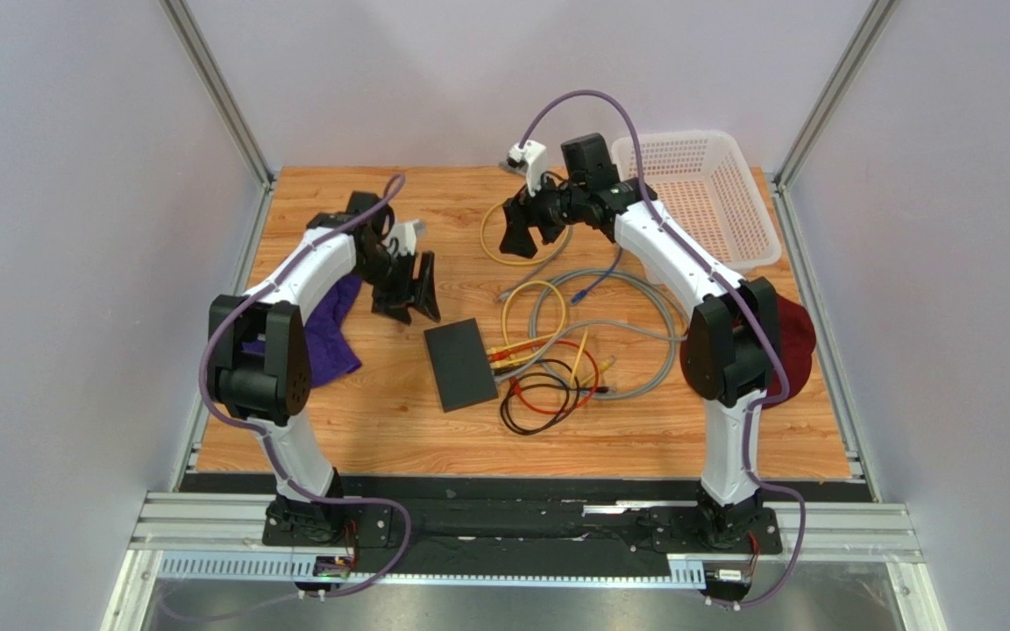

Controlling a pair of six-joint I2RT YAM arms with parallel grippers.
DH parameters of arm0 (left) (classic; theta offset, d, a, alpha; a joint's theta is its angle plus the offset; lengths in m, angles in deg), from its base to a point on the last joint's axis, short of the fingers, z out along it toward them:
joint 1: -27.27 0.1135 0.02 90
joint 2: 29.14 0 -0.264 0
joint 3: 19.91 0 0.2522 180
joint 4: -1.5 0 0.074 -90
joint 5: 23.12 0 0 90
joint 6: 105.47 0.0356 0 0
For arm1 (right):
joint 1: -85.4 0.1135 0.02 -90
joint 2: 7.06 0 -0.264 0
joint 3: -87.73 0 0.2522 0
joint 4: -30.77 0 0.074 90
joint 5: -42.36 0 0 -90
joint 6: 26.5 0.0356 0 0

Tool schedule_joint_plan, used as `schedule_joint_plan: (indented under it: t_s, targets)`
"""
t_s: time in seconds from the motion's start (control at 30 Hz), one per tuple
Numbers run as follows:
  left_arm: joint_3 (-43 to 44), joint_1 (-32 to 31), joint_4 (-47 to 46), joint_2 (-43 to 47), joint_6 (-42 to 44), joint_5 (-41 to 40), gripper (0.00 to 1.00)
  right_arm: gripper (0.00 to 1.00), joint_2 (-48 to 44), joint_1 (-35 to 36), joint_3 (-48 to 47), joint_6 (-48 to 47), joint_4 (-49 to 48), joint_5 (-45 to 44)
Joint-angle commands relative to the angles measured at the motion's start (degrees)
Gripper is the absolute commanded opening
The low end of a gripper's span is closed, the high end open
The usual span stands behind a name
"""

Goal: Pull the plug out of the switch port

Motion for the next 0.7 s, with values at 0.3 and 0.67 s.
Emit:
schedule_joint_plan:
  t_s: [0.3, 0.67]
  targets:
    - [-3.1, -0.3, -1.7, -9.4, -0.5, 13.5, 0.64, 0.78, -7.9, 3.2, 7.7, -7.7, 12.4, -7.2]
    - [30.4, 3.2, 9.0, -25.6, 9.8, 5.9, 0.61, 0.72, 1.0, 2.3, 4.9, -2.0, 12.6, 4.2]
